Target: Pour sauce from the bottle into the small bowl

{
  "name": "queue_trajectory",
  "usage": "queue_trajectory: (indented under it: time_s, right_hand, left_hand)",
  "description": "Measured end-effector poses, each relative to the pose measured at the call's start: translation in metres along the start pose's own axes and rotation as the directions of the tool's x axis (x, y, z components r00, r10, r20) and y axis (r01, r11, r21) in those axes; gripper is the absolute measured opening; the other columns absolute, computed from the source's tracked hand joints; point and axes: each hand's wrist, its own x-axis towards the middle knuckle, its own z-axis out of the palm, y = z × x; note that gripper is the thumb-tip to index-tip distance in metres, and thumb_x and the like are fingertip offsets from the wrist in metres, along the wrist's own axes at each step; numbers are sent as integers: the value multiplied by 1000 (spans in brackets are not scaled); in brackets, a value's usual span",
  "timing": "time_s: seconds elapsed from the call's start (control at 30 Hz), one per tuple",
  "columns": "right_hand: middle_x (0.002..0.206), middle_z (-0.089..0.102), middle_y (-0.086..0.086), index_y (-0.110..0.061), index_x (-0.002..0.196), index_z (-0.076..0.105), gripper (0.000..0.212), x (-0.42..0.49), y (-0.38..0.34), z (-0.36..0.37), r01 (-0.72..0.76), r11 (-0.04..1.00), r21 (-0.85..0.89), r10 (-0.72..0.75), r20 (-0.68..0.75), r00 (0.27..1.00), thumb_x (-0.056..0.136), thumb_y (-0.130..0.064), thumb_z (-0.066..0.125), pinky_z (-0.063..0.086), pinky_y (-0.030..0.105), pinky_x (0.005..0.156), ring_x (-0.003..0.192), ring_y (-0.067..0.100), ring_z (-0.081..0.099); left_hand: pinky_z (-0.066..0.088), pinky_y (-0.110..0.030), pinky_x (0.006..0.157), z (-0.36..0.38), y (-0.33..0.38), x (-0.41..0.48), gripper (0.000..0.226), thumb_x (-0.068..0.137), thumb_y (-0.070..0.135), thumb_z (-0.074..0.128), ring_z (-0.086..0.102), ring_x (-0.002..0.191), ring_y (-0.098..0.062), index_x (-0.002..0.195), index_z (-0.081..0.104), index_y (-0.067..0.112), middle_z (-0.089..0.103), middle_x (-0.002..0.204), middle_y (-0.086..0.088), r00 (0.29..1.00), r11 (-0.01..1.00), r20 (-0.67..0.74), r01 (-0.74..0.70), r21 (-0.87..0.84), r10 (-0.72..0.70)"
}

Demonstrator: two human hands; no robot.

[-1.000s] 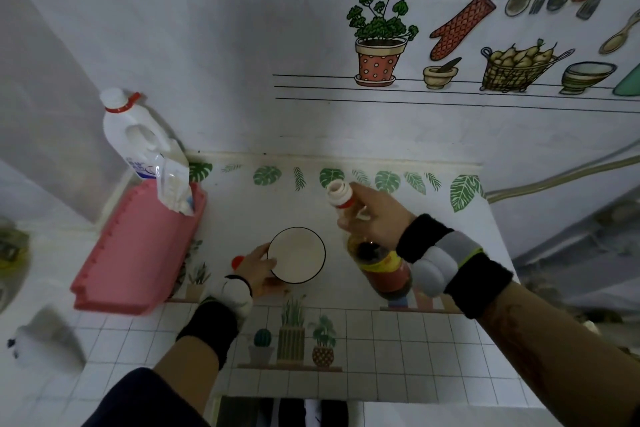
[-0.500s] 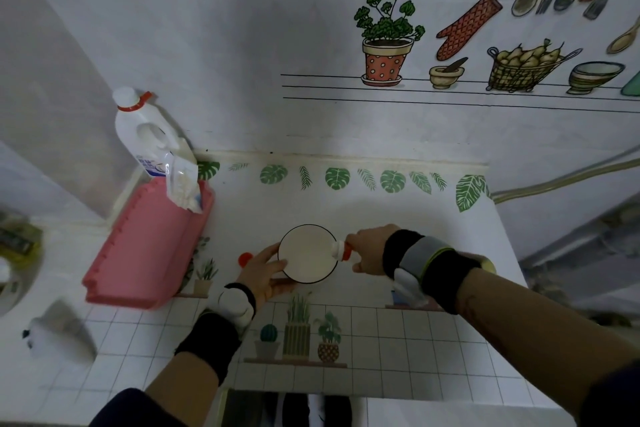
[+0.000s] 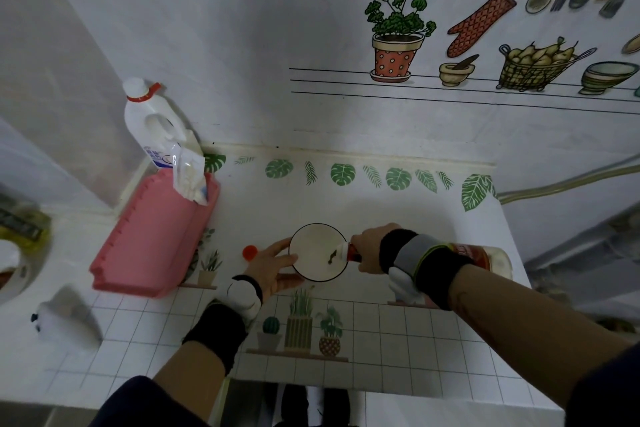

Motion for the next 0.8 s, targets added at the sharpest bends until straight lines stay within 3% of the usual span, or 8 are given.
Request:
queue_trajectory:
  time_s: [0.13,0.37,0.63,0.8]
  right_hand:
    - [88,55,4,-15,108,51,30,0,0,0,-7,1000,-30,7,6,1000,83,-31,47,44,32,67,74,25,54]
    - [94,61,7,-15,106,53,29,2,3,0,-4,1000,-6,4,9,1000,82,-31,48,44,33,66,74,25,55]
    - [102,60,9,-17,107,48,33,1,7,-3,9,988,155,-1,-53,999,82,-36,51,44,36,73,86,27,58]
    - [112,59,10,-17,111,45,36,-5,8,-8,30,965,262,9,-146,989,82,-39,52,42,36,76,97,29,57]
  left_hand:
    - [60,-37,65,-1,-1,2,41,88,3,54,63,83,-37,124,50,21,52,117,-17,1000,1000,12,9,-7,-9]
    - [60,-37,64,-3,0,4,40,88,3,53,64,81,-36,123,49,22,53,119,-19,1000,1000,19,12,-8,-11]
    - [60,-40,69,-9,6,7,44,89,3,52,64,84,-37,130,48,18,54,122,-22,1000,1000,17,1,-30,-1]
    - [62,-38,64,-12,16,6,42,89,3,51,63,87,-36,129,50,16,54,122,-22,999,998,36,-23,-65,25]
